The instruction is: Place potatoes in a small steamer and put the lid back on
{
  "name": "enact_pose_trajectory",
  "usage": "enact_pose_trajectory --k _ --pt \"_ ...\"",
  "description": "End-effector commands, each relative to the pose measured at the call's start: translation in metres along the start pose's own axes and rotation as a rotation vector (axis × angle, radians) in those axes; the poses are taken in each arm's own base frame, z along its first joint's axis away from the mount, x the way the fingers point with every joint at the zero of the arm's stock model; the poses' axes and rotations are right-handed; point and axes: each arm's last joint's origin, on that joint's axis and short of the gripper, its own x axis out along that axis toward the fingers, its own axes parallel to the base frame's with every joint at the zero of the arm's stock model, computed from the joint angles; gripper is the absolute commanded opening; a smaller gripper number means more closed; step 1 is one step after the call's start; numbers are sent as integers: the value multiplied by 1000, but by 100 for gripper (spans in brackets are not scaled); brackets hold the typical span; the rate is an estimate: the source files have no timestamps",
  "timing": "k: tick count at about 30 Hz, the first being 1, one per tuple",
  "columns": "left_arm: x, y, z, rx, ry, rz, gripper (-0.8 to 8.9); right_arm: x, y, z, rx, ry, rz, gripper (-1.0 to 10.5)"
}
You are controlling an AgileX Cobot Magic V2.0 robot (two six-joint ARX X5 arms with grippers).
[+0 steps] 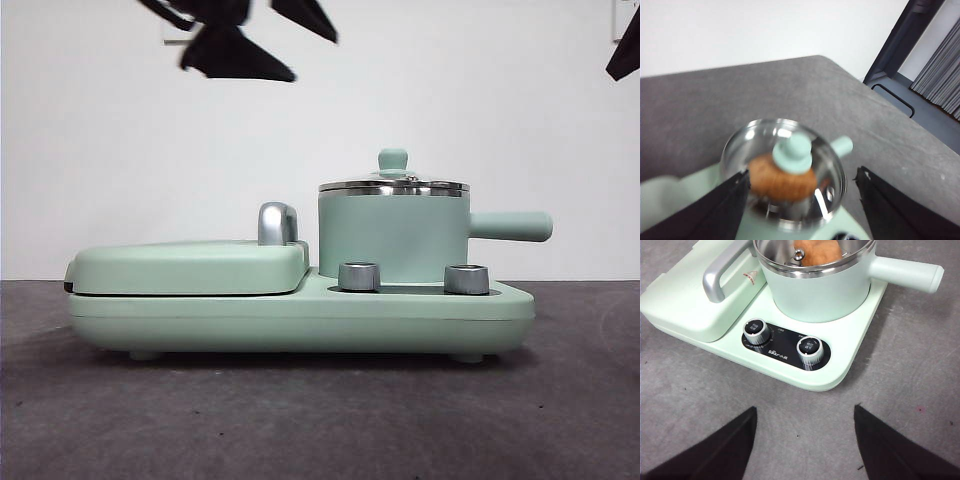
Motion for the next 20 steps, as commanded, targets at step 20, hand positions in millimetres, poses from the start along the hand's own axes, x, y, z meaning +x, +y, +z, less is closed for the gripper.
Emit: enact_pose_trajectory --k 20 --pt "-136 -14 -84 -77 51 120 332 1 1 -4 -14 51 27 298"
